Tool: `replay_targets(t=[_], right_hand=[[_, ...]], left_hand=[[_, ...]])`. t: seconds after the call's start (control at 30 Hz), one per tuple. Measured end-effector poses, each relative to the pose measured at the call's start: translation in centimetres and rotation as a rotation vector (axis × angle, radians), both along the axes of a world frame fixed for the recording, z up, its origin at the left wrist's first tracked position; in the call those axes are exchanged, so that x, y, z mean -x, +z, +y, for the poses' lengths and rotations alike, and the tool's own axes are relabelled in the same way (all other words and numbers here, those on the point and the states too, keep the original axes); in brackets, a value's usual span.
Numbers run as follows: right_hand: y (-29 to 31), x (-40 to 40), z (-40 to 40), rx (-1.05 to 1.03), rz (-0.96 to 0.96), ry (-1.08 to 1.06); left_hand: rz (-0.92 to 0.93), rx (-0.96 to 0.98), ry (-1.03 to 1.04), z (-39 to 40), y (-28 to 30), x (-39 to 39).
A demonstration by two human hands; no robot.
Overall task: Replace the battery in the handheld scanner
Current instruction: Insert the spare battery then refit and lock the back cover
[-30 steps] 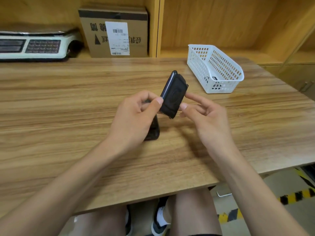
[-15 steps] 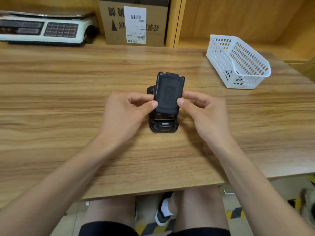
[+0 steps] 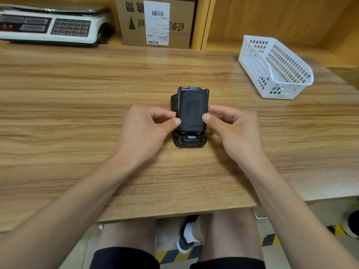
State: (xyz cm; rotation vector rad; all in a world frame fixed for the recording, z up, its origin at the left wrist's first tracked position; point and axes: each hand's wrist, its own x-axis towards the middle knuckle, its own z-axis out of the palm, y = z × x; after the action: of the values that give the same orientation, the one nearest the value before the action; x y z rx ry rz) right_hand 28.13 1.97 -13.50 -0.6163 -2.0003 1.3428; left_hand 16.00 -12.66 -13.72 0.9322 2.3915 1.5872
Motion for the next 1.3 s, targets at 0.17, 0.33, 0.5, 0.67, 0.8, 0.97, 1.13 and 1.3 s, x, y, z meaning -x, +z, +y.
replay_targets(t=[0.17,0.33,0.5,0.67,0.8,0.97,1.13,1.3], right_hand=[[0.0,0.0,-0.1,-0.016,0.009,0.011],[0.0,0.1,-0.2,-0.023,-0.002,0.017],[0.1,0.6,-0.2,-0.034,0.011,0.006],[-0.2,0.6,-0.1,-0.057,0.028,0.016],[-0.5,0.3,-0.2,-0.056,0.040,0.007],[-0.7,0.1,-0.2,-0.060,0.038,-0.003],[-0.8,0.0,-0.3,-0.054,0.041,-0.004],[-1.0,-0.2,-0.3,-0.044,0.032,-0.005]], left_hand=[[-0.005,0.001,-0.002,-0.1,0.1,0.0],[-0.020,0.008,-0.002,-0.3,0.0,-0.2],[-0.023,-0.009,0.002,-0.3,-0.1,0.0],[-0.015,-0.011,-0.010,-0.3,0.1,-0.1],[-0.003,-0.016,-0.020,-0.4,0.1,-0.1],[0.006,-0.014,-0.029,-0.4,-0.1,-0.2],[0.011,-0.021,-0.040,-0.5,-0.3,-0.2],[-0.006,-0.021,-0.045,-0.5,-0.4,-0.2]])
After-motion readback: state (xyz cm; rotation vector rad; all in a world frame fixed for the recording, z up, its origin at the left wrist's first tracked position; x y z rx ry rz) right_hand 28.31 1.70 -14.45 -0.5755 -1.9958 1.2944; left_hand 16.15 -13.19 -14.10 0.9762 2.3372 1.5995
